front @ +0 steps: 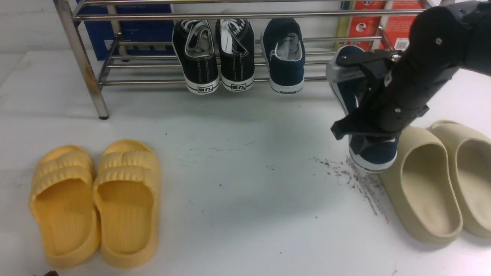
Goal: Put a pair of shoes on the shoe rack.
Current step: Use the right arm to put a shoe into the shoe rack
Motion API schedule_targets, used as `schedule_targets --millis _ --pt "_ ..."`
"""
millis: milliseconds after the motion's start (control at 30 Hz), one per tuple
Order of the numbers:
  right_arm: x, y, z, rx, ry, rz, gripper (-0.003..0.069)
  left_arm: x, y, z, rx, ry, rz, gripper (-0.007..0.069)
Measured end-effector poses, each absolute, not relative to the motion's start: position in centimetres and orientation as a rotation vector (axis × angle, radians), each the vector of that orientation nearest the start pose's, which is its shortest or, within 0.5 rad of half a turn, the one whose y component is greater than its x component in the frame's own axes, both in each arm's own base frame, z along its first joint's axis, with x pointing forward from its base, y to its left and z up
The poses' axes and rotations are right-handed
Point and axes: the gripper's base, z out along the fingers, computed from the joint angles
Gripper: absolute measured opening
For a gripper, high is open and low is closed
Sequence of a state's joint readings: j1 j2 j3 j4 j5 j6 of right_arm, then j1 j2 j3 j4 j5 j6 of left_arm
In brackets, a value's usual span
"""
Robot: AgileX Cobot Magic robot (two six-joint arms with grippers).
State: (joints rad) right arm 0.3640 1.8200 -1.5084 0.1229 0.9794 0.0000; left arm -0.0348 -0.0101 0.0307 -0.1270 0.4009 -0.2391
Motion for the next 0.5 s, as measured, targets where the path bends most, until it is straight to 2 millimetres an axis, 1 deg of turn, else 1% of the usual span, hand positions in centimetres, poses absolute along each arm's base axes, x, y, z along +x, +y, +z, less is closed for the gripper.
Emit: schedule_targets --millis 67,100,133,167,267,300,333,367,400,467,500 --pt "37.8 14.4 26.6 -0.424 2.745 0.245 0.0041 5.2 -0.6 16.8 -0.273 1.894 -0.312 0.0237" --pt "39.2 14.3 26.1 -0.416 2.739 0.242 0.0041 5.2 -0.6 16.8 -0.273 1.894 -0.312 0.0237" --pt "39.5 14.2 26.3 -0.412 2.73 0.242 0.0041 5.2 -0.6 16.8 -0.273 1.894 -0.312 0.0237" --pt "40.7 14.1 26.2 -0.406 2.714 0.244 0.0041 5.2 -0.6 16.8 -0.273 1.894 -0.312 0.0237" --pt "43.2 14.2 26.1 -0.404 2.675 0.268 0.0041 5.2 -0.6 16.8 -0.273 1.894 -0.312 0.0237" --pt "43.9 14.3 25.8 -0.405 2.669 0.277 0.0041 5.2 -0.6 16.8 -0.273 1.894 -0.312 0.0237" --pt "44.2 14.3 26.1 -0.404 2.66 0.283 0.0041 5.2 -0.6 16.8 -0.273 1.894 -0.312 0.0237" --pt "45.3 14.4 25.7 -0.399 2.65 0.301 0.0041 5.2 -0.6 16.8 -0.273 1.894 -0.312 0.0237" --pt "45.8 14.5 25.9 -0.396 2.638 0.308 0.0041 5.2 -0.6 16.8 -0.273 1.894 -0.312 0.0237" --pt "47.0 14.6 25.5 -0.39 2.633 0.323 0.0041 5.2 -0.6 16.8 -0.273 1.894 -0.312 0.0237" --pt "47.5 14.6 25.6 -0.388 2.623 0.327 0.0041 5.2 -0.6 16.8 -0.273 1.894 -0.312 0.0237"
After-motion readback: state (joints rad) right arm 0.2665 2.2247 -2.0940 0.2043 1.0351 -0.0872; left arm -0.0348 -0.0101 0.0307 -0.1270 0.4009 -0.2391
